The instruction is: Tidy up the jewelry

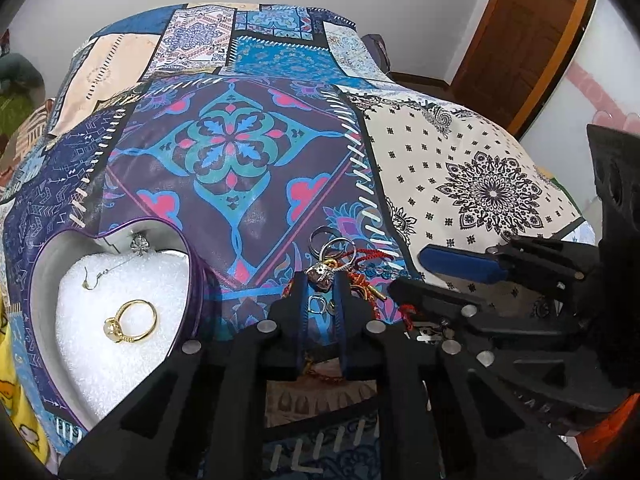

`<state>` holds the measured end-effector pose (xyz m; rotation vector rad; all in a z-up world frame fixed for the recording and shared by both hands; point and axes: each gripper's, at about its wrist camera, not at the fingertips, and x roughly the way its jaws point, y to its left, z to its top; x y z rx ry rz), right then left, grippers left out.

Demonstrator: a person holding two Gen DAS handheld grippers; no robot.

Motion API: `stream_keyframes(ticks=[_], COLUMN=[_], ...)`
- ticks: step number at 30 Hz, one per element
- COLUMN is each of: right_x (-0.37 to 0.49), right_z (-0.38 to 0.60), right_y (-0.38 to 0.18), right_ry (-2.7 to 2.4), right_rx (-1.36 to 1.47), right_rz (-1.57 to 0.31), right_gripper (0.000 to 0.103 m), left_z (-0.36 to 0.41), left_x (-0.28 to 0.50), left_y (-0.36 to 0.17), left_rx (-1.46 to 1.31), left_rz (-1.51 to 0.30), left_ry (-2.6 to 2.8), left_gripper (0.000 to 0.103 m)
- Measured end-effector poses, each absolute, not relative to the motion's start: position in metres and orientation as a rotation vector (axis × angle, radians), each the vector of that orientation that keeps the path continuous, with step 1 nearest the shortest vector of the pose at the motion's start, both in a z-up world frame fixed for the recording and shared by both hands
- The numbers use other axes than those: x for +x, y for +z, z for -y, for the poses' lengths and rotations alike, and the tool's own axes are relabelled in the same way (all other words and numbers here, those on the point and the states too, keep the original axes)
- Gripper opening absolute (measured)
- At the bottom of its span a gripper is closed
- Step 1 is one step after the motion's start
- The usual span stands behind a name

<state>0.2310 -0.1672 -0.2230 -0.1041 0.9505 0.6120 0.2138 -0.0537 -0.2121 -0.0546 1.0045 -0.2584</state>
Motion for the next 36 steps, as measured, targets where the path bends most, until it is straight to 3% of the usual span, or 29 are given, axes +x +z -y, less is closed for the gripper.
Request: stream_keyframes(ticks=[2,8,33,36], right_x=[0.229,0.227,0.224,0.226], right_z=[0.164,0.165,0.194,0.196], right_y=[-0.224,-0.226,-0.216,-0.212], right_ry=[0.616,0.62,0.544,0.537], right_rx=[-0.124,-0.128,-0.043,-0.032], right_rz=[-0.938,-0.931,-0.891,-0.88], right_gripper=[0.028,0.011,0.01,0.01], left_z=[0.054,0.057,0.065,0.066], left_x=[0.214,0.218,0.24,0.239], left_y=[-0.212,-0.213,-0.215,-0.215], left_rx=[-0.055,-0.058,-0.097,-0.092], left_rz=[-1.003,-1.002,-0.998,-0.99], left_ry=[-0.255,-0.245,-0.203,-0.213], left_gripper=[0.013,0.013,0.014,0.01])
